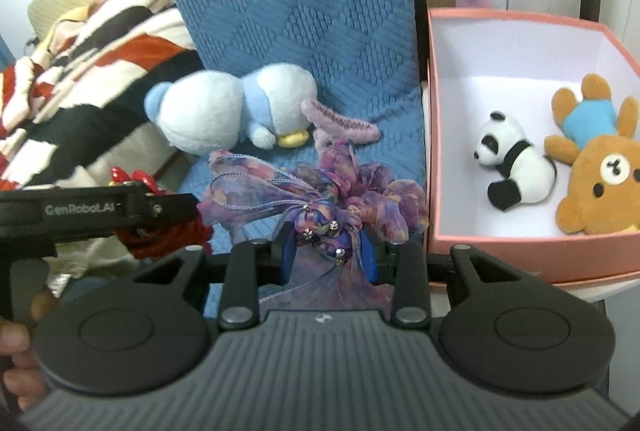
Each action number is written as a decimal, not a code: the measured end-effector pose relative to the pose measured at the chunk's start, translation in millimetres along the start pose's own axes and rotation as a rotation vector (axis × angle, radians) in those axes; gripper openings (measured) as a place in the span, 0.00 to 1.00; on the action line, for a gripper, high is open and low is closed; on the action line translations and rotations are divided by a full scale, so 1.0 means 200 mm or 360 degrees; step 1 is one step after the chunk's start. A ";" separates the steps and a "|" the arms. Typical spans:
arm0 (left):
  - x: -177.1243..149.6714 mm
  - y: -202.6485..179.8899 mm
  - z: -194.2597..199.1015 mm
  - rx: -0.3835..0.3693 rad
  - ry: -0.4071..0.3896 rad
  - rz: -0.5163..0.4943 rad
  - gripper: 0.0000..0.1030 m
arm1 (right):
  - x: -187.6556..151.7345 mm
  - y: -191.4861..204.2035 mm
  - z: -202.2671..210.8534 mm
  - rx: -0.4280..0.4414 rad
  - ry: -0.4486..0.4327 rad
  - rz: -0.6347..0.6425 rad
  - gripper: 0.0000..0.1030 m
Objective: Organize objects
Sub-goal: 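Carry the red figure and purple bow toward the pink box with both tools, then open both tools to drop the red figure and purple bow into the box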
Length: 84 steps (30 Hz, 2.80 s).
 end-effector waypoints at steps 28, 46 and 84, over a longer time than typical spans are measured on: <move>0.34 -0.91 0.26 -0.0185 -0.0153 -0.0212 0.62 | 0.38 -0.45 0.62 0.0019 -0.0318 -0.0028 0.36; 0.26 -1.19 -0.31 -0.0190 0.0088 -0.0278 0.62 | 0.29 -0.90 0.32 -0.0178 -0.0100 -0.0115 0.37; 0.20 -1.09 -0.34 -0.0184 0.0200 -0.0284 0.63 | 0.23 -0.95 0.36 -0.0138 -0.0066 -0.0214 0.74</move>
Point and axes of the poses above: each gripper's, at about its wrist camera, not at the fingertips, and z roughly against the way its jaws point, y to its left, x to its top, the point moved 2 cm from there along -z, roughly the way its jaws point, and after that the axes turned 7 degrees about y, right-handed, at the moved point
